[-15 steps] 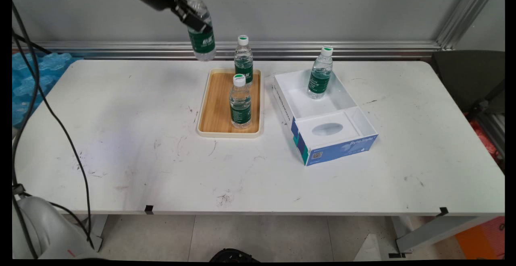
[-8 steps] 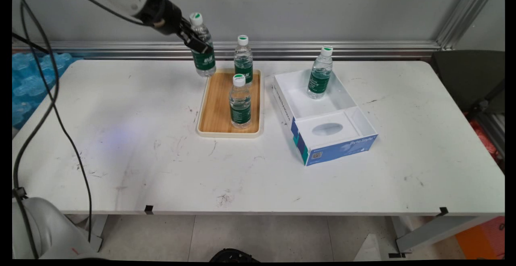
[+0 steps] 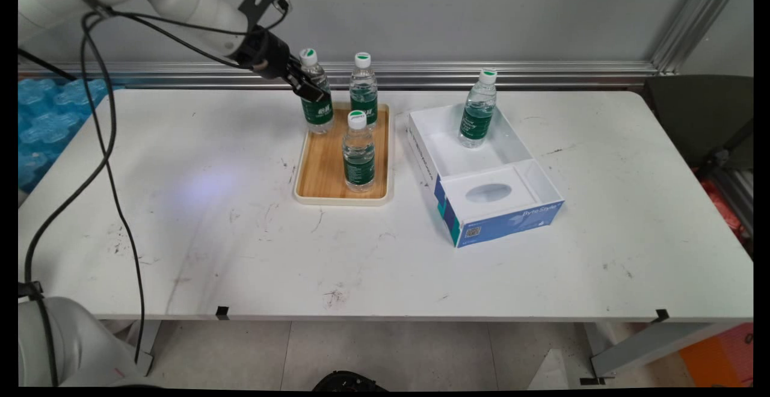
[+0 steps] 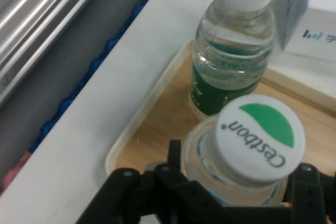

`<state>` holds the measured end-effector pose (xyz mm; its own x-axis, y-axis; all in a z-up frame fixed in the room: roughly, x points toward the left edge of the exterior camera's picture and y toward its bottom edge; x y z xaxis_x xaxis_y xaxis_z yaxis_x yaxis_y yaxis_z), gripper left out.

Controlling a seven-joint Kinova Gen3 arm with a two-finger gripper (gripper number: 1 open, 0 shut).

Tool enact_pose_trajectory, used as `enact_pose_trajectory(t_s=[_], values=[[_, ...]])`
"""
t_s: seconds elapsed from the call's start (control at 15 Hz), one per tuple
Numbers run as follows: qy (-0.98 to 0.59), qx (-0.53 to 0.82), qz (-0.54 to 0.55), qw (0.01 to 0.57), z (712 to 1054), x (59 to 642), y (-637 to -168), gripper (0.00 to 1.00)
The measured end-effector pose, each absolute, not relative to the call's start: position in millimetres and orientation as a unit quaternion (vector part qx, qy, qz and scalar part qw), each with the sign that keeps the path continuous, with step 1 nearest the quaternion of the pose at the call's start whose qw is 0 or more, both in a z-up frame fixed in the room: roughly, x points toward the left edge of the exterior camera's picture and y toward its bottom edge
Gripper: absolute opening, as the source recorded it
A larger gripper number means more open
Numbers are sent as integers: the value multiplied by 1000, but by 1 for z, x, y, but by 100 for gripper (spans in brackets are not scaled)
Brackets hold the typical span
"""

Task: Place the picked object on the tray

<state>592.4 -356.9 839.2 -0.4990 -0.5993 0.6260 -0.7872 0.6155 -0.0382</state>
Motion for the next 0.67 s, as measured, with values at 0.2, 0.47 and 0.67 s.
enact_pose_trajectory(t_s=[0.2,0.47,0.67], values=[[-850,407,159,294,826,592,-365,0],[-851,404,156,299,814,590,-372,0],[-852,397,157,303,808,590,-376,100]])
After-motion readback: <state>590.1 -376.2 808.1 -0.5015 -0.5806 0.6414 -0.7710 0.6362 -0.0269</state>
